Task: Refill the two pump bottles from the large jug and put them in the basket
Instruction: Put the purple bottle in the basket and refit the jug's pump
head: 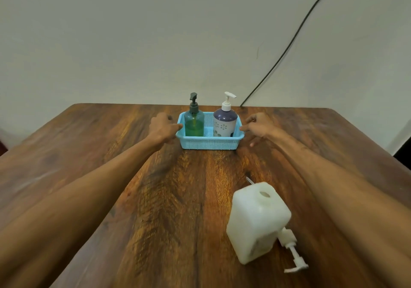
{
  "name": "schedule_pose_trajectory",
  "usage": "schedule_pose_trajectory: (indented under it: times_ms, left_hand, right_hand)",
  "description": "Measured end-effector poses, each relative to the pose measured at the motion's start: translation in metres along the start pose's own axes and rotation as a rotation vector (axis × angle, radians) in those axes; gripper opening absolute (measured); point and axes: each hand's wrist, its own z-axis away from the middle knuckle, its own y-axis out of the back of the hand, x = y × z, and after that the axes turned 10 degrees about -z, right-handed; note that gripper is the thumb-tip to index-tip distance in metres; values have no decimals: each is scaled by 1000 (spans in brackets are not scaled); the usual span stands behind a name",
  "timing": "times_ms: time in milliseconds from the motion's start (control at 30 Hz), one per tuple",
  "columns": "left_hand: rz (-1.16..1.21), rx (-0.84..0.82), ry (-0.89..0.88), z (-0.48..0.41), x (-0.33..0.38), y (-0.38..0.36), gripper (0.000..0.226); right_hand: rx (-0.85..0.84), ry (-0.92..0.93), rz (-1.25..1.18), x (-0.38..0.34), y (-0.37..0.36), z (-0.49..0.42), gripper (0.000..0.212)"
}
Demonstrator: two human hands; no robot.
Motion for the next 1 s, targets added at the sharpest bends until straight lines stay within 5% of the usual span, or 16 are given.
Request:
schedule_pose_trajectory:
  times_ms: [100, 433, 700, 1000]
  left_hand:
    - [36, 41, -34, 32, 5, 17, 59]
    - [183, 1, -191, 167, 12, 34, 53]
    - [221, -116, -315, 261, 17, 24, 68]
    - [215, -159, -434, 293, 11, -34, 102]
  right_hand:
    - [84, 73, -15, -6, 10, 36, 45]
    - [144, 207, -91, -3, 21, 182, 23]
    - [195, 237, -130, 20, 27, 264, 30]
    - [140, 33, 61, 92, -4, 281, 60]
